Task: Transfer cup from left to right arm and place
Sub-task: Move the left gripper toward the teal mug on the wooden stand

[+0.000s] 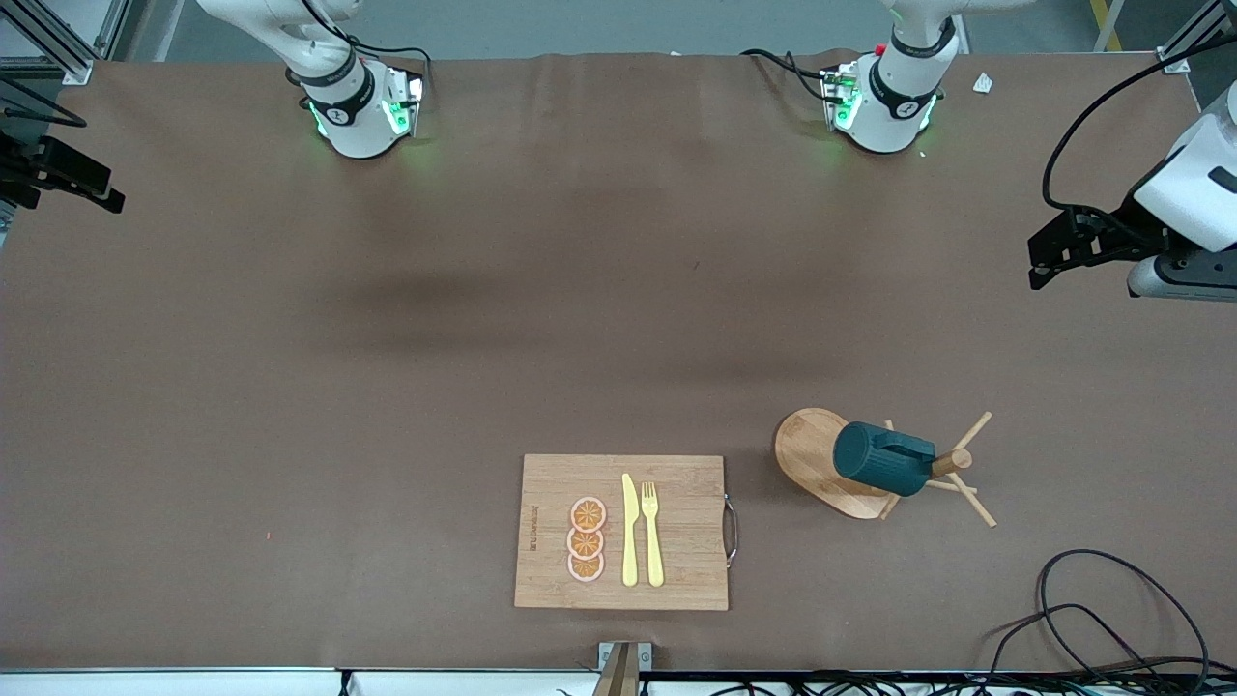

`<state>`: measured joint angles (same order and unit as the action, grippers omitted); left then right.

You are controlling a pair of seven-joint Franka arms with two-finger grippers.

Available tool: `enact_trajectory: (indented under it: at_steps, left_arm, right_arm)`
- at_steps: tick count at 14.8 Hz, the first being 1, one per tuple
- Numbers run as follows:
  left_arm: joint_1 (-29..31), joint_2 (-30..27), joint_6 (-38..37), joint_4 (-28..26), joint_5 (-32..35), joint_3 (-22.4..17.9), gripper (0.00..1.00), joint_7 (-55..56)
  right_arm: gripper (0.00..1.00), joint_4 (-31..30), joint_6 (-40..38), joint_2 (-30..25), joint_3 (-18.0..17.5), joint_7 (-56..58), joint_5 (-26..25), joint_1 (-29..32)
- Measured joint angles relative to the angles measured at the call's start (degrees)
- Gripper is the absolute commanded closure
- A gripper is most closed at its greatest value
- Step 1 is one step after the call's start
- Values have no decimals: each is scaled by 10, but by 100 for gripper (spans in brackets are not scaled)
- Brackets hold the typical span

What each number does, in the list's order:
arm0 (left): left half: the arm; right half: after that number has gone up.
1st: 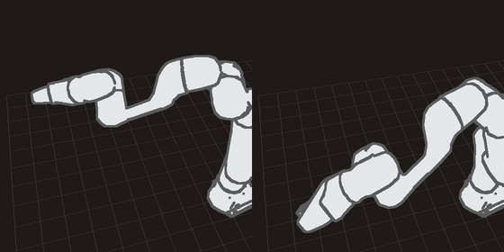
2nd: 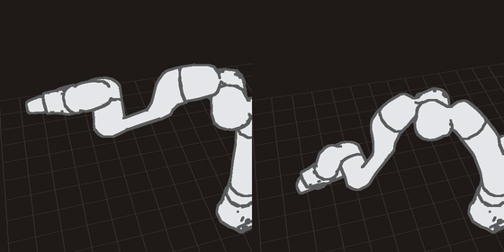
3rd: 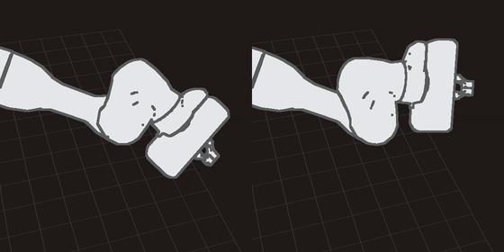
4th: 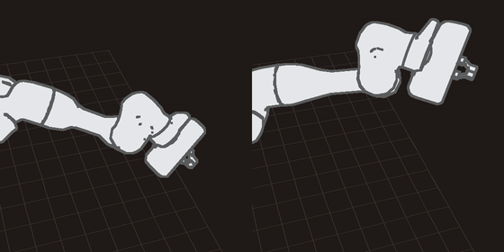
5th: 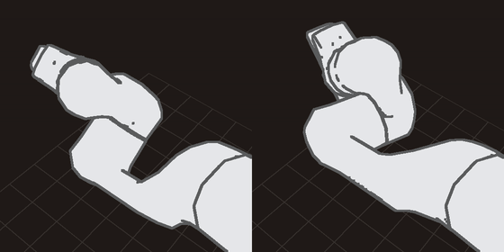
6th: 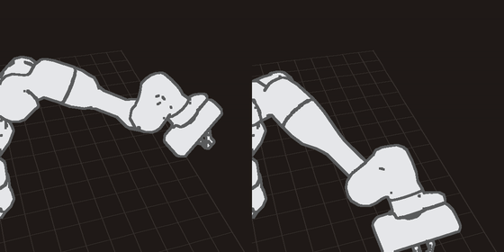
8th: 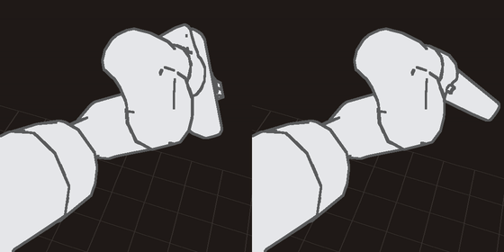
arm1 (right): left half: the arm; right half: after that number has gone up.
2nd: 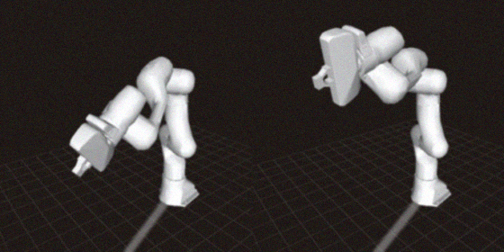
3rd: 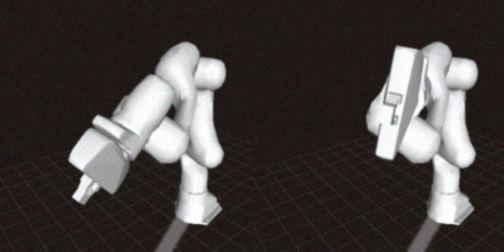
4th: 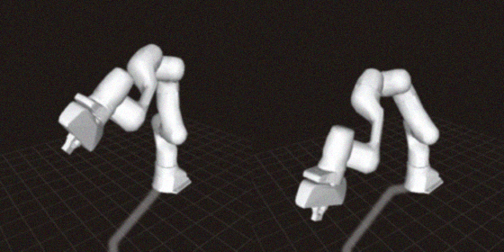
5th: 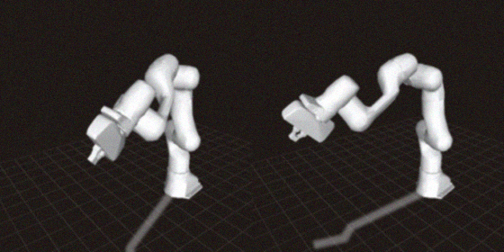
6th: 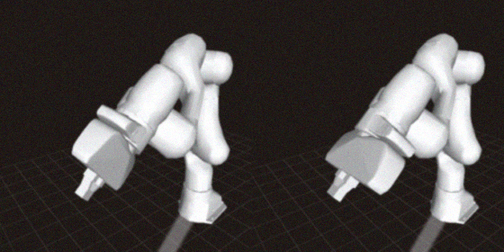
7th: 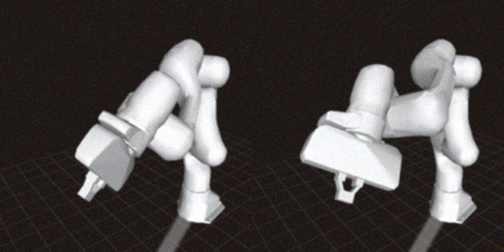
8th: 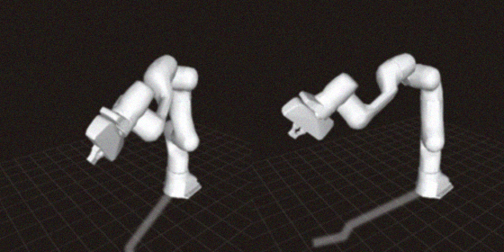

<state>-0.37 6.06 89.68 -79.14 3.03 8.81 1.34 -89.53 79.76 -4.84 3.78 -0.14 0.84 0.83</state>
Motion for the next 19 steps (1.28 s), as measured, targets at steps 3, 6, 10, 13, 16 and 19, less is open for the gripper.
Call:
enact_trajectory:
  at_steps: [3, 6, 10, 13, 16, 19]
  left_arm:
    - [1, 5, 0, 8, 0, 0, 0, 0]
    - [2, 7, 0, 10, 0, 0, 0, 0]
    - [2, 9, 0, 10, 1, -1, 0, 0]
    - [2, 21, 0, 10, 1, -1, 0, 18]
    - [3, 45, 0, 10, 1, -1, 0, 132]
    - [-2, 67, 1, 10, 1, 1, 0, 304]
  right_arm:
    - [0, 0, 0, 0, 0, 0, 0, 0]
    - [0, 0, 0, 0, 0, 0, 0, 0]
    - [0, 0, 0, 0, 0, 0, 0, 0]
    - [0, 0, 0, 0, 0, 0, 0, 0]
    - [0, 0, 0, 0, 0, 0, 0, 0]
    - [0, 0, 0, 0, 0, 0, 0, 0]
